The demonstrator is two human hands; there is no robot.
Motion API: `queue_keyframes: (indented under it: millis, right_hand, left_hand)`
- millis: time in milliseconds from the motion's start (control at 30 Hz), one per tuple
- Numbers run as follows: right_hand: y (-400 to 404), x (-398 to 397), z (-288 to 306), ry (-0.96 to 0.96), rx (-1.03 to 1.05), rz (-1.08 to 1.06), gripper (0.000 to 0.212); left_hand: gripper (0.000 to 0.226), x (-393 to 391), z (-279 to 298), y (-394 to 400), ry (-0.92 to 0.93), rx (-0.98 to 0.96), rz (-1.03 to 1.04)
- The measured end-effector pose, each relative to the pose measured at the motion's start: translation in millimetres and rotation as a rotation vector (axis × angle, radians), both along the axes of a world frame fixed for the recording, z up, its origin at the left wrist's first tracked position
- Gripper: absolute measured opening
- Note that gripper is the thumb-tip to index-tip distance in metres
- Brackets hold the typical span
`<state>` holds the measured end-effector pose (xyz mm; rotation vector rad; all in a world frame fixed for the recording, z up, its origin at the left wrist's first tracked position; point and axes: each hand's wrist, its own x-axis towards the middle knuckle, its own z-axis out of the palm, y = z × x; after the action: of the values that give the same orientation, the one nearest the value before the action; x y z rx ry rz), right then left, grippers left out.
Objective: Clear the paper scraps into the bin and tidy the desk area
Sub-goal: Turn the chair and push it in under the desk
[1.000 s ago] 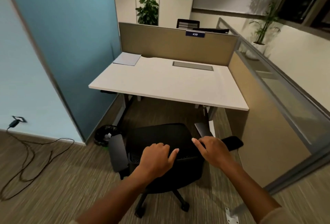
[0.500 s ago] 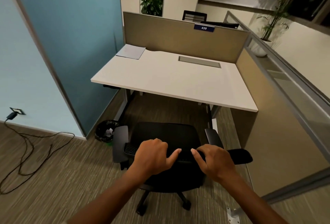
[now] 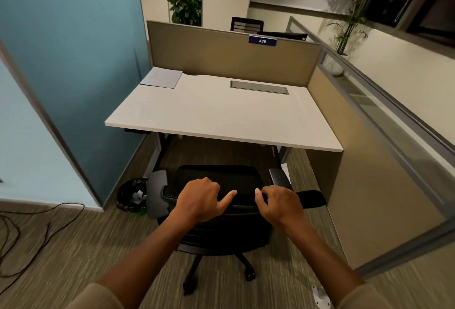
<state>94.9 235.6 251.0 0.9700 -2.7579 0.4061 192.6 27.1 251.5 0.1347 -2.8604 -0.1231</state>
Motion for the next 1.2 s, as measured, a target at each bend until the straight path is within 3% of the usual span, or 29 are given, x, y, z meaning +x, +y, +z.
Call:
queue_keyframes:
  millis: [633, 1200]
  right_hand:
    - [-135, -141, -15, 0.043, -0.048, -0.097, 0.055]
    - [-169, -289, -5, 0.041, 0.007, -0.108, 0.063]
  left_hand:
    - [0.071, -162, -5, -149, -0.008, -0.049, -0.03]
    - [0.073, -299, -1, -173, -0.078, -0.028, 0.054]
